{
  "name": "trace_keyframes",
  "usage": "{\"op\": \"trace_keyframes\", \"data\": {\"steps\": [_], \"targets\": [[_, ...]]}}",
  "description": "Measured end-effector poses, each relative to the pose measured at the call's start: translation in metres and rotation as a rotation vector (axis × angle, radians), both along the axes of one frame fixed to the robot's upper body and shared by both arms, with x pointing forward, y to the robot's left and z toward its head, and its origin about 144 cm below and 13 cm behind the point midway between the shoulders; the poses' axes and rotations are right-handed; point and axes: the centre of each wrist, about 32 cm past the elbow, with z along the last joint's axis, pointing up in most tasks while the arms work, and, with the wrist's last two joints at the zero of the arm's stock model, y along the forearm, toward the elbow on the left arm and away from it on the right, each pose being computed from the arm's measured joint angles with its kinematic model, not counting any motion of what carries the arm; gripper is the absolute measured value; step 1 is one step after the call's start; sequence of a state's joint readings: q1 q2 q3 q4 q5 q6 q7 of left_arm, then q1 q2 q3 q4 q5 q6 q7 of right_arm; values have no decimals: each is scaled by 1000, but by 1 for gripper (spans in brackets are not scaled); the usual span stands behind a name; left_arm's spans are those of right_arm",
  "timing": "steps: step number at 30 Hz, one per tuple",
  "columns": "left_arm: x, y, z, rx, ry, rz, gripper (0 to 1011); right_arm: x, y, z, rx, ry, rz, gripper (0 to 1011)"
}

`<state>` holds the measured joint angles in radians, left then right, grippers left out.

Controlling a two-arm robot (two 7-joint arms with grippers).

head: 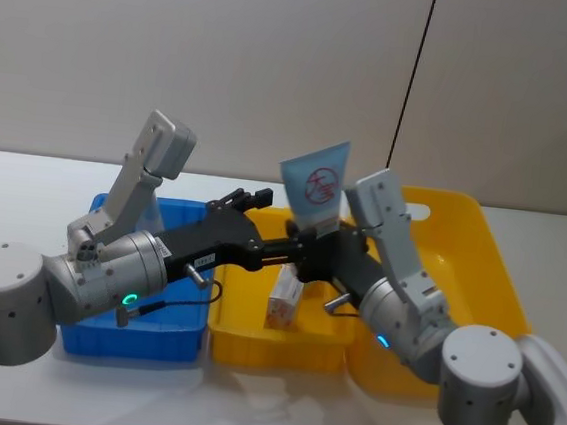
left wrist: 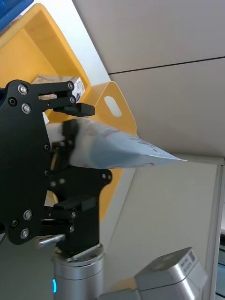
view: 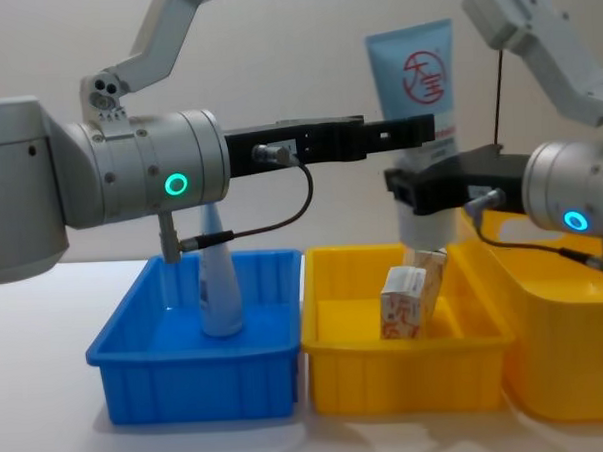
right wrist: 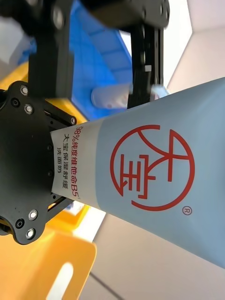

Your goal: Bimanual collaborative sorting of washing and personal care products

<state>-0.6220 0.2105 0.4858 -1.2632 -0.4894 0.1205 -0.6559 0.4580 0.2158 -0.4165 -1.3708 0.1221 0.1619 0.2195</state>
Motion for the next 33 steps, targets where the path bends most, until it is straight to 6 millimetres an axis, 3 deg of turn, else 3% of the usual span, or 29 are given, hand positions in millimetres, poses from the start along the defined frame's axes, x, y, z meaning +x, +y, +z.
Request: {"op": "trace_keyframes", "data": {"steps": [22,33], "targets": [[0,0,0,0,0,2,1001,6,-39,11,30,-108,-277,249],[0,0,0,0,0,2,1001,8,-49,14,73,-110,-448,249]]}}
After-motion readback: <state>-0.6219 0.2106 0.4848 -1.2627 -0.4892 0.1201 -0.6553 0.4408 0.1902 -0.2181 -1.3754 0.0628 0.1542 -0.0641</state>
